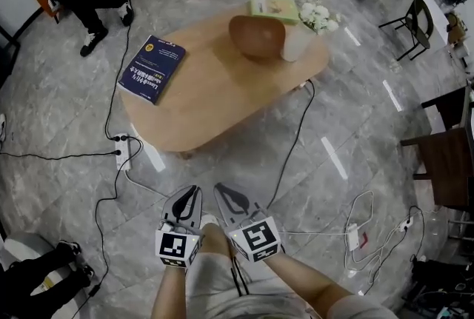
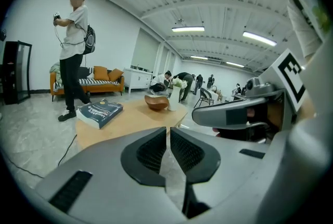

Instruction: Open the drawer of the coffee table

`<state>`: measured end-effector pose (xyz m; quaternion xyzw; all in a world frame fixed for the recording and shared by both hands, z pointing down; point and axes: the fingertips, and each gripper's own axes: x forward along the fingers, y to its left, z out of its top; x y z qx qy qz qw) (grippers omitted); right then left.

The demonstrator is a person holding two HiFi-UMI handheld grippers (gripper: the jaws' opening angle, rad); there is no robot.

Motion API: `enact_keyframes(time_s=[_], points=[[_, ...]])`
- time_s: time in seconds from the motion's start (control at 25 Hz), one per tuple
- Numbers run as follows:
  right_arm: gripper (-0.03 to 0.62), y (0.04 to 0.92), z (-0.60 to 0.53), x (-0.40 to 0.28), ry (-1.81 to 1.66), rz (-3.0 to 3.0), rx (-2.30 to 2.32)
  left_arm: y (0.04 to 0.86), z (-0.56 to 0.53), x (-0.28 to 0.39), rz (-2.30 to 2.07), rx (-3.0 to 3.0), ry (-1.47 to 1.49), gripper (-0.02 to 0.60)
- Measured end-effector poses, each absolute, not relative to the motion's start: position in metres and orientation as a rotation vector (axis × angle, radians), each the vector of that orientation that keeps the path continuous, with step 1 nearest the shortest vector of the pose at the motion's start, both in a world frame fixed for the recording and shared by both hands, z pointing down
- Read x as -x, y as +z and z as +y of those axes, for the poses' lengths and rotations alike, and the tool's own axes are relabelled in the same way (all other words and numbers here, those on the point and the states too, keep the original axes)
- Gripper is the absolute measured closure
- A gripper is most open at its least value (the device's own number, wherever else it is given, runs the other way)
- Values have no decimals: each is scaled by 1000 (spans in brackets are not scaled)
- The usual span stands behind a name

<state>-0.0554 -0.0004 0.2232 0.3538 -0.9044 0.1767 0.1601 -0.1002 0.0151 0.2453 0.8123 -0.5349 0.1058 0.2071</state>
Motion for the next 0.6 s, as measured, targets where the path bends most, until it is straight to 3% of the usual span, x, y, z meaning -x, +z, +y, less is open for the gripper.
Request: enact_keyframes(time_s=[0.48, 0.6], points=[[572, 301, -17, 63, 507, -2592, -992, 326, -5, 120, -1546, -2232, 311, 567], [572, 318, -27, 63, 494, -2595, -993, 347, -12, 122, -1532, -2231, 317, 504]])
